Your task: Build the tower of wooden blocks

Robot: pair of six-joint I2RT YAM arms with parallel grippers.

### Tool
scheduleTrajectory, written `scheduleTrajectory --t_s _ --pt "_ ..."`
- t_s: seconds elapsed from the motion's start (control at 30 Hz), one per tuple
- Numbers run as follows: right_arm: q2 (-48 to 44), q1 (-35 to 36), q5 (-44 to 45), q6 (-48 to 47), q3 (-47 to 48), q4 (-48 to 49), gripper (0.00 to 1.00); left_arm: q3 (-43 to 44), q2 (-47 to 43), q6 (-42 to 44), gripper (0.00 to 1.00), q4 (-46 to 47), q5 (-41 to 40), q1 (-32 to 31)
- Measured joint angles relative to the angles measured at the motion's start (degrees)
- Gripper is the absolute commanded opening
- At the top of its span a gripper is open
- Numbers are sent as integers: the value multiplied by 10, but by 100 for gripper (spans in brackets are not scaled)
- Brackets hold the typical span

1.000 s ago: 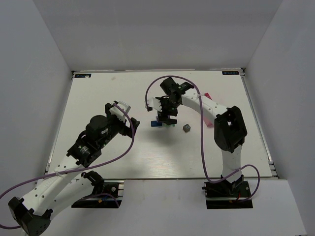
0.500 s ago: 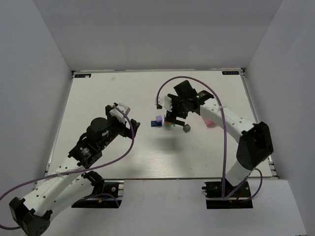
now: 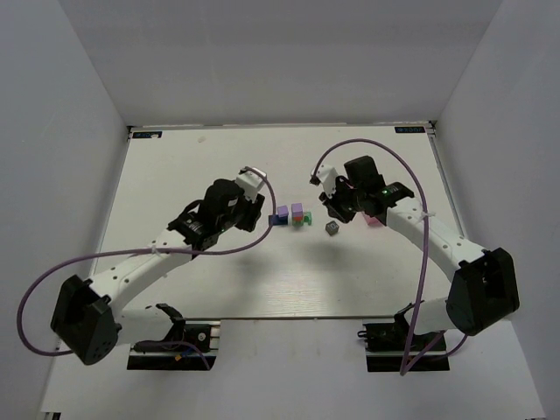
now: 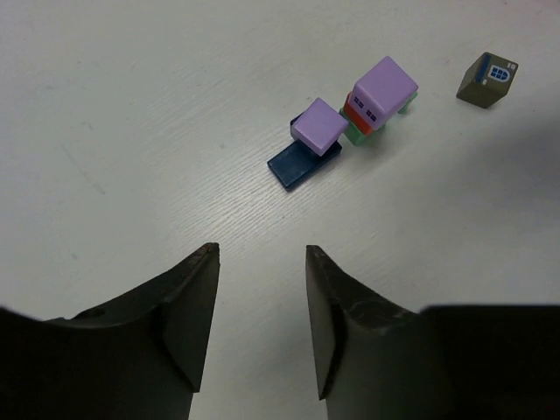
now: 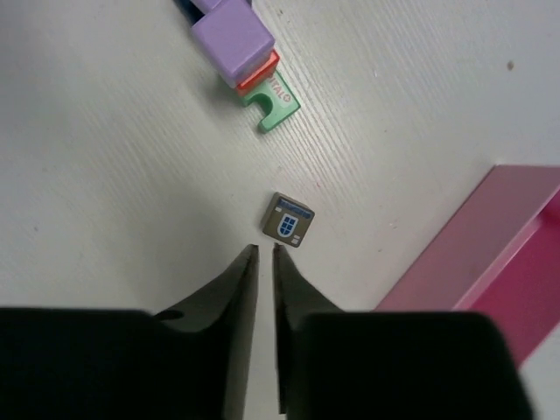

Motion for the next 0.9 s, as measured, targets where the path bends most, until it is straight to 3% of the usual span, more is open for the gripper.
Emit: scheduleTrajectory --t_s 0.07,0.13,0.3,0.4,0.5,0.6,0.67,0.9 --pt "0 -8 -2 16 -5 7 11 23 35 5 47 -7 5 0" --pt "0 -15 -3 33 -6 10 8 47 67 15 47 -15 8 0" --pt "0 -26 -5 58 -6 21 9 88 132 66 46 -22 30 0" --pt "-3 -29 -6 64 -7 25 9 98 158 89 32 -23 52 2" --pt "-11 -31 -9 69 -8 29 9 116 189 105 27 -23 77 5" --pt "-18 -33 -11 73 -8 32 11 122 209 109 26 -24 85 5" --pt "-22 -33 -11 74 -9 34 20 128 222 106 26 -27 85 6" --pt "-22 -35 -11 77 -16 38 20 141 243 67 34 -16 66 5"
